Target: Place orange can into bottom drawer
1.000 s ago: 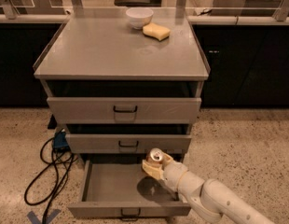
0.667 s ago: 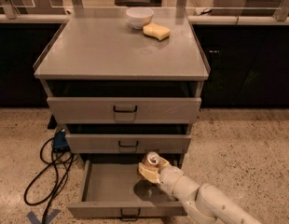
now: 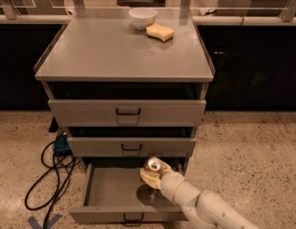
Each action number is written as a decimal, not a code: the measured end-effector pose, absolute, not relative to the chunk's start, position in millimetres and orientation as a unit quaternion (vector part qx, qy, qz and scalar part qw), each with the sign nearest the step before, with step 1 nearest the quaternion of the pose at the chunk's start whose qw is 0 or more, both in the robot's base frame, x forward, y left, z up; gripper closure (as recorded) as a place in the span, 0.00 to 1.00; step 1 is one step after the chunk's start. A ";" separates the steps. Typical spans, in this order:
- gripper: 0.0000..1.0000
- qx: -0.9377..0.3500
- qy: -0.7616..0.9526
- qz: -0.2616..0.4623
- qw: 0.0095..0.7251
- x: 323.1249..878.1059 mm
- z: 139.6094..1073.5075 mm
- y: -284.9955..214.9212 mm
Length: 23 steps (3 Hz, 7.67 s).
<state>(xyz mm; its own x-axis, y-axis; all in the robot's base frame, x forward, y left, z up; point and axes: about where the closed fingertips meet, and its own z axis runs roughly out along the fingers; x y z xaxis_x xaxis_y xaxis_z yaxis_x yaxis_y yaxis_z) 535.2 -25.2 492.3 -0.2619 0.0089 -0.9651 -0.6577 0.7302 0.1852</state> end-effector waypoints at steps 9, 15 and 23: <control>1.00 -0.168 0.781 0.211 0.564 594.6 255.6 0.1; 1.00 -0.262 0.806 0.176 0.502 654.0 203.1 15.2; 0.00 -0.267 0.814 0.189 0.480 647.0 180.9 26.4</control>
Offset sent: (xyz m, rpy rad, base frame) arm -0.0703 0.0821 -0.2744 -0.3736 0.1498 -0.1352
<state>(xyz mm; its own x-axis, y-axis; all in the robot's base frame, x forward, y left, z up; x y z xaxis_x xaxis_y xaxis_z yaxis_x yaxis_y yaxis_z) 647.0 26.4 180.9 -0.3967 -0.2526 -0.8825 -0.6153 0.7866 0.0514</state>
